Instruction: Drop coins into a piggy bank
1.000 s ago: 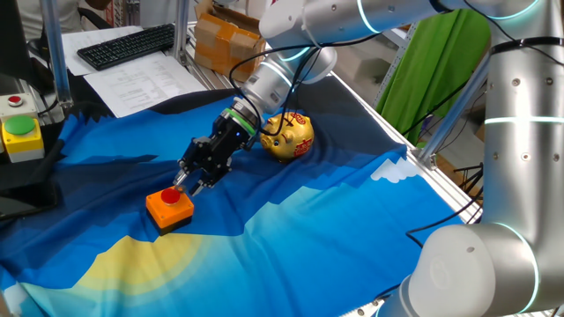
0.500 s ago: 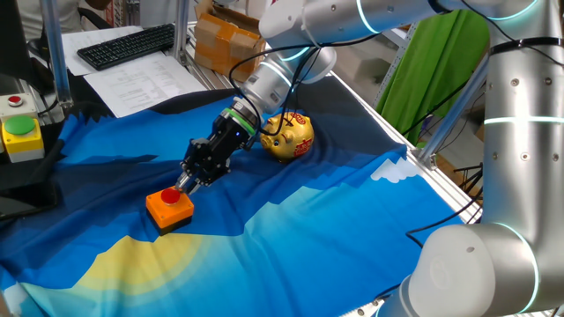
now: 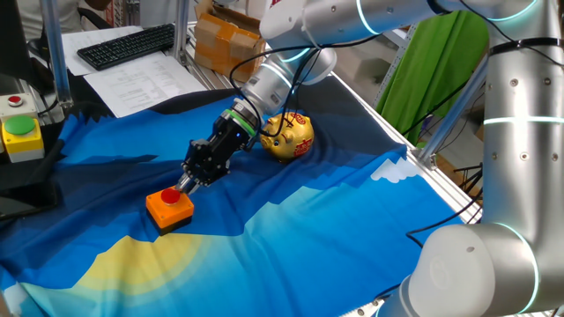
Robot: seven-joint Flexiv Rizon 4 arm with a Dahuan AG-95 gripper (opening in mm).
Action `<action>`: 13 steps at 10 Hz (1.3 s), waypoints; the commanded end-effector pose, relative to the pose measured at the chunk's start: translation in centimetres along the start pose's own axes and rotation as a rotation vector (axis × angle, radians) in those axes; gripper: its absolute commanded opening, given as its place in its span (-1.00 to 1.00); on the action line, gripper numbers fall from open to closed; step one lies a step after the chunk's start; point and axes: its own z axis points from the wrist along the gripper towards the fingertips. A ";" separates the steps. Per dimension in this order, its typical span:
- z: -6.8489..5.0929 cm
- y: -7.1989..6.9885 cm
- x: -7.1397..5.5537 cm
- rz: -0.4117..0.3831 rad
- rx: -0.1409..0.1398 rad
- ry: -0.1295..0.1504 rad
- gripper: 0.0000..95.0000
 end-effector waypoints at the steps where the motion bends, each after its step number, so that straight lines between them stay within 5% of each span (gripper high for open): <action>1: 0.0 -0.2 -0.1 0.005 -0.015 0.007 -1.00; 5: -0.4 0.7 0.2 0.075 -0.035 0.035 -1.00; 9: -3.3 4.0 2.6 0.197 0.011 0.043 -1.00; 11: -4.5 4.8 3.4 0.219 0.060 0.022 -1.00; 13: -6.2 5.5 4.6 0.243 0.173 0.000 -1.00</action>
